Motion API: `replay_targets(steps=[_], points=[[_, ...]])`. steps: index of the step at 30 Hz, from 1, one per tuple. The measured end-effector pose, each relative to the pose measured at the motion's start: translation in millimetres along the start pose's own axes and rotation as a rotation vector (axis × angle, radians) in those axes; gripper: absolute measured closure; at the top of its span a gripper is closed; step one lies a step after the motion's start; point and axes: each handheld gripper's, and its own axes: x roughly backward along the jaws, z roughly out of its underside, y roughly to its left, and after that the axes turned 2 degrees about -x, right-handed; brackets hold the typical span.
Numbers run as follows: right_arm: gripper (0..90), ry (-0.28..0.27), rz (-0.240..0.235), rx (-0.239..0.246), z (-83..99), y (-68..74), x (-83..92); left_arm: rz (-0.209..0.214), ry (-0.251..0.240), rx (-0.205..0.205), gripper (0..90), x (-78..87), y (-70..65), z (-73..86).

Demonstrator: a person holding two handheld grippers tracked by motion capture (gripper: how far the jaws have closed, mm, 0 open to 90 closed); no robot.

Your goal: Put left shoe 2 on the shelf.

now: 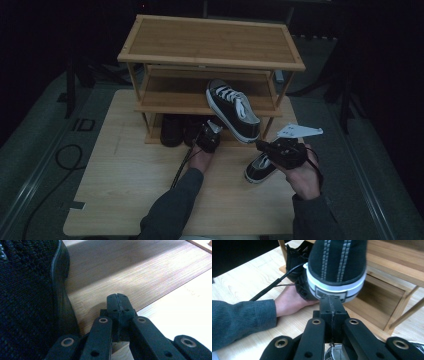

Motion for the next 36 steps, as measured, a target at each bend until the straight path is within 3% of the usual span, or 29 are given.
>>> replay_targets(steps=[13, 34, 36], points=[[90.0, -0.007, 0.006, 0.002, -4.3, 3.1, -7.2, -0.004, 0.000, 0.004, 90.0, 0.0, -0.6, 0.0], [90.0, -0.042, -0.102, 0.026, -29.7, 17.0, -32.6, -0.002, -0.001, 0.003, 90.0, 0.0, -0.4, -0.1], [90.0, -0.039, -0.095, 0.036, -32.3, 19.3, -34.9, -0.002, -0.001, 0.003, 90.0, 0.0, -0.5, 0.0]])
